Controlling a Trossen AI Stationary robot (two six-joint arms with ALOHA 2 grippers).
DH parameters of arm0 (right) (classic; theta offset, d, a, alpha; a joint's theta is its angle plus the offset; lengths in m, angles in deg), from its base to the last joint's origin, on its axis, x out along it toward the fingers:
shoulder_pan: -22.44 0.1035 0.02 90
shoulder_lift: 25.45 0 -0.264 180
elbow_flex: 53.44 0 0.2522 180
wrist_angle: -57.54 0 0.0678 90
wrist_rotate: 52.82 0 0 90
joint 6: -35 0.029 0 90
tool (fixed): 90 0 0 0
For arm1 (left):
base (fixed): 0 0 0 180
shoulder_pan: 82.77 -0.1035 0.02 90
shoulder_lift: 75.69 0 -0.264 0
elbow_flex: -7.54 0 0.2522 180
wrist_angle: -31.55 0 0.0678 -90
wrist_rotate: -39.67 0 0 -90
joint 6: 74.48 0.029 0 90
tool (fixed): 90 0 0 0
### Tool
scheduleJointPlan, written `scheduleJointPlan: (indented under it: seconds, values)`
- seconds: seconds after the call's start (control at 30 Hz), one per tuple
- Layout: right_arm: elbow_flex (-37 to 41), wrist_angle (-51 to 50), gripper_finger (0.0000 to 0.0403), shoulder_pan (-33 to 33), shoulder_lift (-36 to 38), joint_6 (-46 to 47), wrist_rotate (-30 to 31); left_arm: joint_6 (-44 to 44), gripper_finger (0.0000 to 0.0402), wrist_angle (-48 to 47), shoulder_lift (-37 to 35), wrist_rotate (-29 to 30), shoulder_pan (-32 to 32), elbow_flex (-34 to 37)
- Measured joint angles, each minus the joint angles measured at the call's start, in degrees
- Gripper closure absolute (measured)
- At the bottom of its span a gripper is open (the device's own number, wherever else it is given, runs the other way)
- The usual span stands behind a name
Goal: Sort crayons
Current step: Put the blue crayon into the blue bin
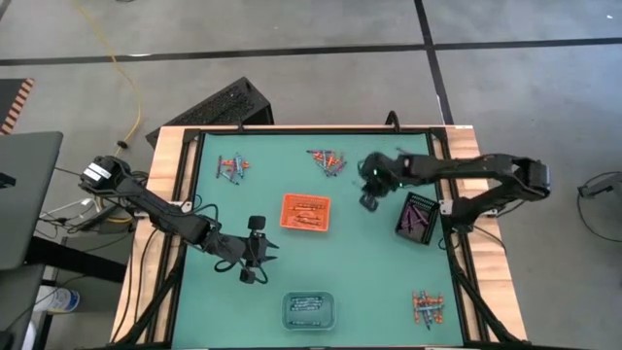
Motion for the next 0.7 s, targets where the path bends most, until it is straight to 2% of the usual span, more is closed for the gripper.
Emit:
scheduleJointPlan:
  seconds: [0.17,0.33,0.5,0.7]
  values:
    - [-0.04,10.65,0.0402,14.14,1.19,0.13,-3.49,-0.35,0.0287,-0.01,0.00,0.00,0.00,0.00]
    - [-0.11,26.38,0.0402,26.84,-2.45,0.11,-3.94,-1.43,0.0287,0.00,0.00,0.00,0.00,0.00]
    - [-0.43,40.01,0.0403,34.23,-8.63,0.10,-3.92,-2.65,0.0287,0.00,0.00,-0.29,0.00,0.00]
    - [-7.49,42.38,0.0403,38.71,-18.20,-1.43,-3.77,-3.93,0.0287,0.01,0.00,-1.33,0.00,0.00]
